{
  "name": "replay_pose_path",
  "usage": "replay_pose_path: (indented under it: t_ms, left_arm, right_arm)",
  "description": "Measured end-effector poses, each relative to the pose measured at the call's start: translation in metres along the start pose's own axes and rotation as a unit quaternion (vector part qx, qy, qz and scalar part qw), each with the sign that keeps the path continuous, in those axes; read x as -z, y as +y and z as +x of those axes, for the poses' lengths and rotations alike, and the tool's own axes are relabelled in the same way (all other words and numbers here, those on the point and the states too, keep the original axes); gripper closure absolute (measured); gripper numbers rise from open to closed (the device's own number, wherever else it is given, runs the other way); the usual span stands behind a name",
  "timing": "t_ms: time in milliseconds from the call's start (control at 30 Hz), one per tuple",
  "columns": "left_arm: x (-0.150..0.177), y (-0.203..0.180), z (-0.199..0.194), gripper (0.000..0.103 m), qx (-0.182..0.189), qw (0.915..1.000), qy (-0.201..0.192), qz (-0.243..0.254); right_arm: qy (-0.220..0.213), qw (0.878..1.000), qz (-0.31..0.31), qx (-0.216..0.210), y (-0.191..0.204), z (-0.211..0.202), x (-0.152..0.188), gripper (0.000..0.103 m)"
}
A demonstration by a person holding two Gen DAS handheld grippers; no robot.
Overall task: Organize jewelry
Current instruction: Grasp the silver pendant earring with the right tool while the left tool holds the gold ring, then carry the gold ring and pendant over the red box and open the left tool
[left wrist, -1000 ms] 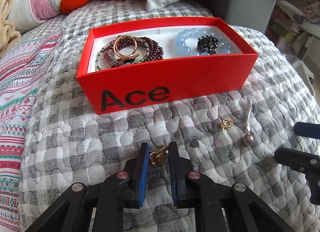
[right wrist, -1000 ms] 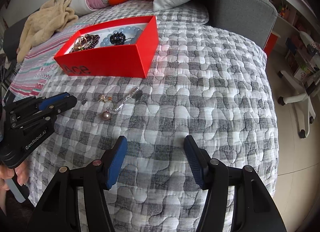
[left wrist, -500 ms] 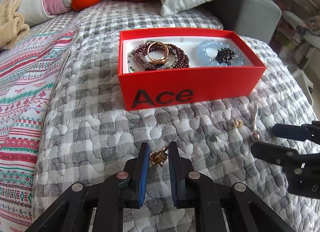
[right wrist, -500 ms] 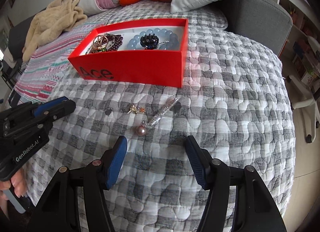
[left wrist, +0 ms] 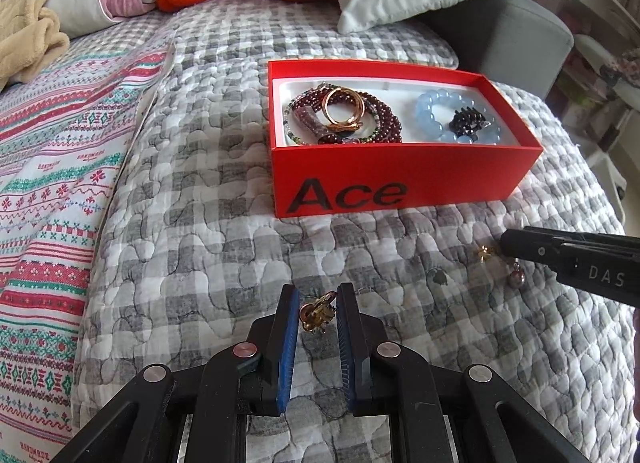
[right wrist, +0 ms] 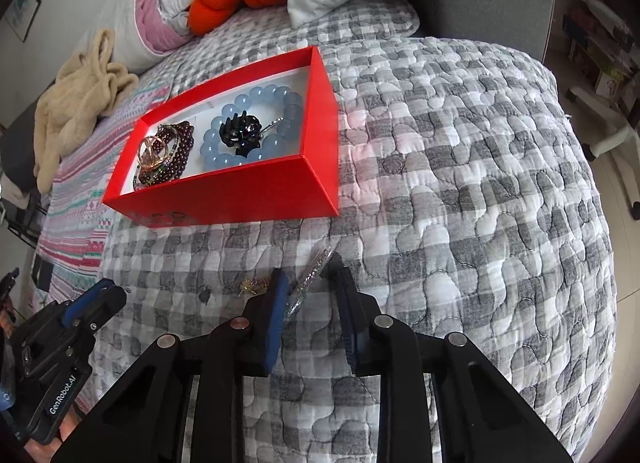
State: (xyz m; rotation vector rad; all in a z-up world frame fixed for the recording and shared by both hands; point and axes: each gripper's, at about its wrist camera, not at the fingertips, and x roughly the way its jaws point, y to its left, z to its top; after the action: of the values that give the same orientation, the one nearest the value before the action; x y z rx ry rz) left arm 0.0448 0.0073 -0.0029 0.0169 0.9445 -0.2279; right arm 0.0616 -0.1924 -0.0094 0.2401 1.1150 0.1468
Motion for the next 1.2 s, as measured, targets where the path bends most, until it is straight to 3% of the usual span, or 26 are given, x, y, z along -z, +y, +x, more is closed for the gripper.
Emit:
replay_pose_path:
  t_ms: [67, 167, 400, 667, 933, 1200]
  left_arm:
    - [0.000, 0.000, 0.000, 0.089, 0.000, 1.0000, 0.000, 0.000]
    - [-0.003, 0.000, -0.001, 0.089, 0.002, 1.0000, -0.003, -0.002]
    - [-0.009, 0.002, -0.006, 0.089, 0.005, 0.9998, -0.011, -0.014]
    - [-0.024, 0.003, -0.016, 0.089, 0.009, 0.9991, -0.028, -0.030]
    - [-0.042, -0.003, -0.021, 0.089, 0.033, 0.9970, -0.056, -0.042]
    - [-0.058, -0.018, -0.009, 0.089, 0.068, 0.9942, -0.069, -0.047]
  right_arm:
    - [-0.002, 1.000, -0.020, 0.020, 0.008, 0.003, 0.001, 0.090]
    - [-0.003, 0.999, -0.024, 0.022, 0.007, 0.003, -0.001, 0.099]
    - [-0.006, 1.000, -0.002, -0.015, -0.004, -0.014, -0.002, 0.100]
    - [-0.043, 0.997, 0.011, -0.068, -0.005, -0.055, -0.010, 0.100]
    - [-0.079, 0.991, 0.032, -0.106, -0.009, -0.080, -0.023, 0.100]
    - [-0.090, 0.987, 0.048, -0.127, -0.008, -0.078, -0.037, 0.100]
